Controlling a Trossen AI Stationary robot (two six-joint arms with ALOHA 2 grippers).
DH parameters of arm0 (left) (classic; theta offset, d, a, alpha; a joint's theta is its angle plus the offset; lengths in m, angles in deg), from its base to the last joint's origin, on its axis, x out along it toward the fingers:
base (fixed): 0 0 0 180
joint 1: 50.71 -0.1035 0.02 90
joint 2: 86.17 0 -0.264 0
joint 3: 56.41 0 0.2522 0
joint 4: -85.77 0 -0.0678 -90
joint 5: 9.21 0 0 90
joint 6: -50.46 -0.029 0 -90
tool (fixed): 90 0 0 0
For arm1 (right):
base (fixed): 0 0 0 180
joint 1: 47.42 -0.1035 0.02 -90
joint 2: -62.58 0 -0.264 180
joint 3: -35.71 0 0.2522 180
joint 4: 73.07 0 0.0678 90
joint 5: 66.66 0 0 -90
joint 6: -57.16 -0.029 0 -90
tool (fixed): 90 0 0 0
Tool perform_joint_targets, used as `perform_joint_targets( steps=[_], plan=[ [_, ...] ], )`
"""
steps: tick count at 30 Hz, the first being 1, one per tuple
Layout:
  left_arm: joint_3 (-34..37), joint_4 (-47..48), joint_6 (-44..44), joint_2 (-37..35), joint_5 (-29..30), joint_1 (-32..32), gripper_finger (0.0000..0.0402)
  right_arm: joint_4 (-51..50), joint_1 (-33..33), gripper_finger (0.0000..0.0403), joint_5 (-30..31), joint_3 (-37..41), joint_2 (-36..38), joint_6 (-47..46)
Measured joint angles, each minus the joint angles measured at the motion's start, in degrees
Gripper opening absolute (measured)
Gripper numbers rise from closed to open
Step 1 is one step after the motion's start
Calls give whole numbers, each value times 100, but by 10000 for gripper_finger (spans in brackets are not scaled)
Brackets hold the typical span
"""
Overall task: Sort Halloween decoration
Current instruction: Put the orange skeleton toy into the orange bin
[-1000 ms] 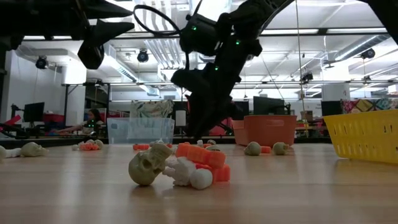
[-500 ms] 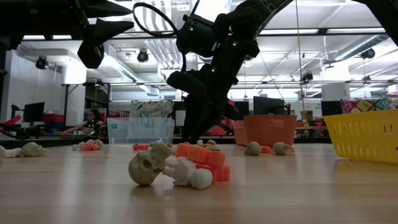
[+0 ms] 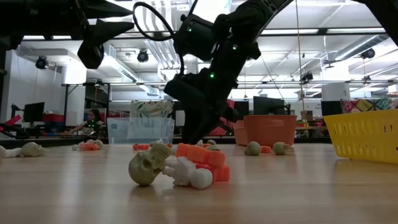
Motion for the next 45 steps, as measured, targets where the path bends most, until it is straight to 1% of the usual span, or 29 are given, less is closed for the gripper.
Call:
perform_joint_targets(
  steps=[7,12,19,30,42,45],
  plan=[
    [0,9,0,30,0,0,94,29,3,36,-9,44,-8,1],
    [0,8,20,50,1,0,94,27,3,12,-5,46,-8,157],
    [0,12,26,50,2,13,94,1,3,9,23,57,35,370],
    [0,56,26,50,0,13,94,-60,-85,8,325,83,261,660],
    [0,56,31,50,2,13,94,-60,-159,8,301,138,269,660],
    [0,54,33,50,2,13,94,-65,-170,9,293,138,269,420]
  ],
)
